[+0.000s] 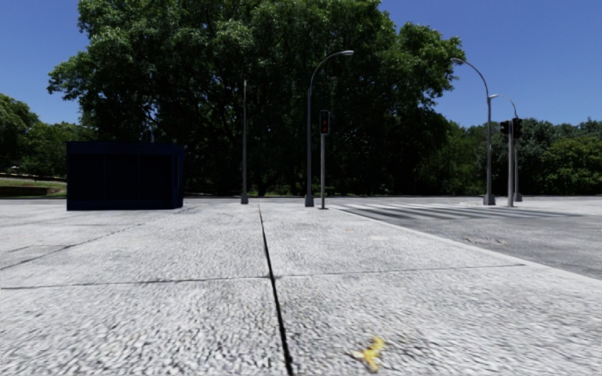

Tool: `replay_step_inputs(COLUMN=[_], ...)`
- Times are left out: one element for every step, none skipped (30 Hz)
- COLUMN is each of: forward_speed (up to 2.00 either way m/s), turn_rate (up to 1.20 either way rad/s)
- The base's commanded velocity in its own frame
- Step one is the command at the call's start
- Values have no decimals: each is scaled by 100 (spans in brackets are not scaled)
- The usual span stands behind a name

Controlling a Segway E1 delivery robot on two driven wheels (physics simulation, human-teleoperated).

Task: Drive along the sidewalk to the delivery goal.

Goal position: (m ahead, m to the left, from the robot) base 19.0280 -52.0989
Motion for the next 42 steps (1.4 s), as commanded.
replay_step_inputs(forward_speed=[200,200,200,200,200,200,200,200,200,200,200,200,200,200,200,200,200,200,200,200,200,200,200,200,200,200,200,200,200,200,200,200,200,200,200,200,200,200,200,200,200,200], turn_rate=[0,0,0,0,0,0,0,0,0,0,0,0,0,0,0,0,0,0,0,0,0,0,0,0,0,0,0,0,0,0,0,0,0,0,0,0,0,0,0,0,0,0])
